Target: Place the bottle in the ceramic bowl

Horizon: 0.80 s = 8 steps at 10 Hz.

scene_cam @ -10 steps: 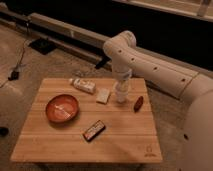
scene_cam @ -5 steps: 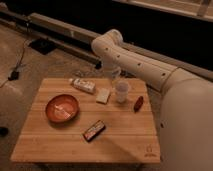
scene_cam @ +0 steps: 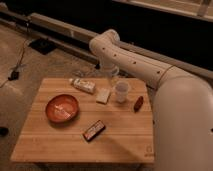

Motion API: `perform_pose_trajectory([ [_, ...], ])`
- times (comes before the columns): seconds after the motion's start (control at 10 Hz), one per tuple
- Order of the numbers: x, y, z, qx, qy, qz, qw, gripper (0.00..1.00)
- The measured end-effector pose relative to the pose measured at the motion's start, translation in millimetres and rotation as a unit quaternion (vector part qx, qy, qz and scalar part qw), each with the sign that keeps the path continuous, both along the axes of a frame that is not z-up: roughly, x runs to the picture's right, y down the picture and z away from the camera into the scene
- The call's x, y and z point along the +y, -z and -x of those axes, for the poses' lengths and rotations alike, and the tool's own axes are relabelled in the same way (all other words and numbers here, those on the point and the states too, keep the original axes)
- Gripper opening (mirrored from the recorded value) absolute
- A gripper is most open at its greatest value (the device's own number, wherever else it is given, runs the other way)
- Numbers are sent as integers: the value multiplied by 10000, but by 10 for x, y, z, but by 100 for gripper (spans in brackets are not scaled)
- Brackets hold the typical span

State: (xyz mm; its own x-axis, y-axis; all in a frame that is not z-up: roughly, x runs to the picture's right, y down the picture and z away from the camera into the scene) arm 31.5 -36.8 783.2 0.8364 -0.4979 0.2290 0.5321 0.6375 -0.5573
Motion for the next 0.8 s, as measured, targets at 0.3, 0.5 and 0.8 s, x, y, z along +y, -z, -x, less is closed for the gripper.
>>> perform_pose_trajectory([
  [0.3,-20,-57,110,-146,281,77,9995,24],
  [0.5,-24,-151,133,-169,353,82,9992,25],
  [0.8,-127,-377,336,-330,650,134,9972,45],
])
